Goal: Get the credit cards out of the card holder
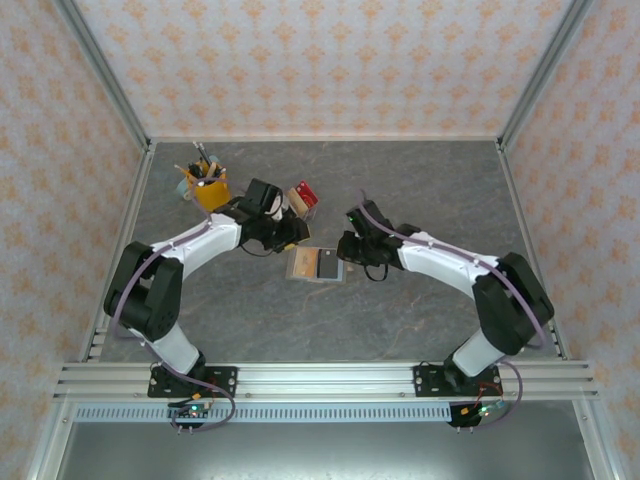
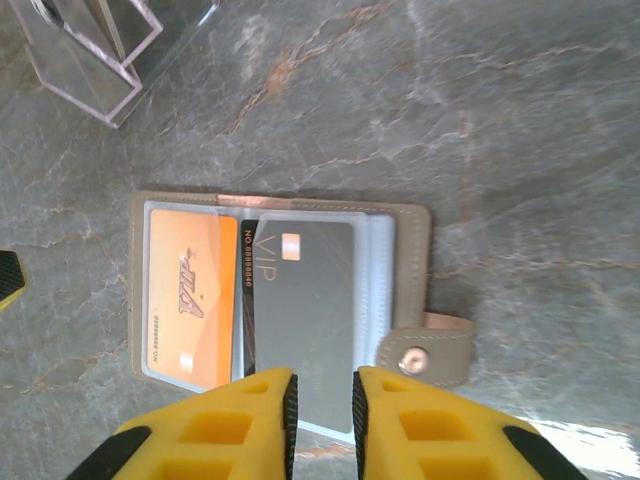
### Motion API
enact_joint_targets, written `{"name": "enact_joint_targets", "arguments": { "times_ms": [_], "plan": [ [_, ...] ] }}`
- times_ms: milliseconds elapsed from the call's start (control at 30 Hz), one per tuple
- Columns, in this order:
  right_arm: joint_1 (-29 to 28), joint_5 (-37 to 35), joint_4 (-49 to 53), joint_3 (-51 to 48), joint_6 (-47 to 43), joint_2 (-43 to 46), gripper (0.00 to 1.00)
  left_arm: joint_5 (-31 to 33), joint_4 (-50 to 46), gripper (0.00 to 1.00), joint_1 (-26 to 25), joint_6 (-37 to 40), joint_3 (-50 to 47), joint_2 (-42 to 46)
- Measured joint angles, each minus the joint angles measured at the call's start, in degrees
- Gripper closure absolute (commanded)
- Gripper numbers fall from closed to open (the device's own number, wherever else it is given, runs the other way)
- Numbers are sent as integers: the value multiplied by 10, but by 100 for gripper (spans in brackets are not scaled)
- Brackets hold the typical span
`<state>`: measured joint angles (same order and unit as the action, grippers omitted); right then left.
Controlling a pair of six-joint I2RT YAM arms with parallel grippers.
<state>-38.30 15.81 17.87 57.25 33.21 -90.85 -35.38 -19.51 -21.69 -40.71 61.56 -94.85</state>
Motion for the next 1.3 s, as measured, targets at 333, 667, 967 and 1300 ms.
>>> {"name": "enact_joint_targets", "arguments": {
  "times_ms": [333, 667, 967, 1300],
  "plan": [
    [-15, 9, 27, 55, 23, -87, 81, -5, 15, 63, -8, -13, -22, -10],
    [-15, 9, 53, 78, 28, -121, 80, -18, 32, 72, -42, -20, -12, -73],
    [-15, 7, 65, 82, 28, -141, 79, -19, 45, 74, -46, -30, 3, -95],
    [-15, 7, 80, 99, 27, -155, 80, -33, 58, 75, -46, -39, 3, -115]
  ]
}}
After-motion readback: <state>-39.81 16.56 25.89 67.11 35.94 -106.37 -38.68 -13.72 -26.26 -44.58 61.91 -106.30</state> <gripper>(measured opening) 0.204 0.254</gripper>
